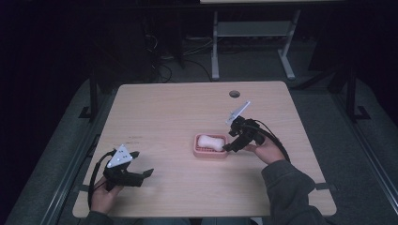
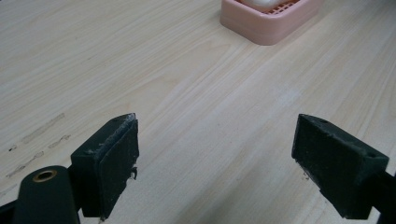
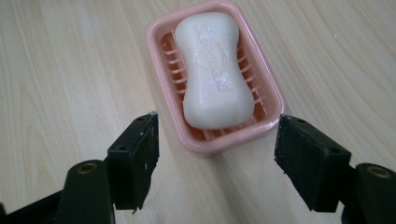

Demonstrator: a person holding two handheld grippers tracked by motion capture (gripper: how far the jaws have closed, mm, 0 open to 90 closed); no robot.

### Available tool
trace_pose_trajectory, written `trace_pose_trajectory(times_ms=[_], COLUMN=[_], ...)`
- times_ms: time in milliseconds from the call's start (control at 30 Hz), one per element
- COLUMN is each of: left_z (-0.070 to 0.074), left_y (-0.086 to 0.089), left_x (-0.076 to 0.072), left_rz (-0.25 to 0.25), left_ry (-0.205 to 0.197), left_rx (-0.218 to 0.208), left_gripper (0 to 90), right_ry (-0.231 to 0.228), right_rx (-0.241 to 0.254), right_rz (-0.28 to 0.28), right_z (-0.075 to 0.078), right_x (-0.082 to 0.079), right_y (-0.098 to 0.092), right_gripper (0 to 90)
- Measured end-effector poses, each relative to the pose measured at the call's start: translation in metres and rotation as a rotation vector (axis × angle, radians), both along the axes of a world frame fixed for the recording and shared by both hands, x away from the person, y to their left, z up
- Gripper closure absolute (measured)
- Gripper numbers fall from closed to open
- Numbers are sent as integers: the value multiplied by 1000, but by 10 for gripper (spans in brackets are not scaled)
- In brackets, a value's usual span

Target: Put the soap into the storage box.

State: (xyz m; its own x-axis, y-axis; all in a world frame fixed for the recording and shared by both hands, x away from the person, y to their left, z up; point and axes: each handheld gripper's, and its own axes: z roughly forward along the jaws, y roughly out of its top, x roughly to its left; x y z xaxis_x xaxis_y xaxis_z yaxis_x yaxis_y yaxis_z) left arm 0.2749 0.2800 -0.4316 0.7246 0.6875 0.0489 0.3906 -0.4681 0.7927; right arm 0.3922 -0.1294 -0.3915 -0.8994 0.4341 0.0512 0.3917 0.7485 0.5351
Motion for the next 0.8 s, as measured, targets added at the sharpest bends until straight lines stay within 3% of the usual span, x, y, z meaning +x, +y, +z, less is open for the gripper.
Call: trace_pose_trajectory(times_ms=[467, 800], left_z=[0, -1], left_y=[0, -1], left_x=[0, 0], left_rz=[-6, -3], left_ry=[-2, -5], left_rx=[10, 0], left_gripper=[145, 145], right_ry=[34, 11], right_rx=[17, 24], right_rz=[-61, -65], right_z=[-9, -5], right_x=[-13, -22], right_y=[-24, -33], right_gripper=[280, 275])
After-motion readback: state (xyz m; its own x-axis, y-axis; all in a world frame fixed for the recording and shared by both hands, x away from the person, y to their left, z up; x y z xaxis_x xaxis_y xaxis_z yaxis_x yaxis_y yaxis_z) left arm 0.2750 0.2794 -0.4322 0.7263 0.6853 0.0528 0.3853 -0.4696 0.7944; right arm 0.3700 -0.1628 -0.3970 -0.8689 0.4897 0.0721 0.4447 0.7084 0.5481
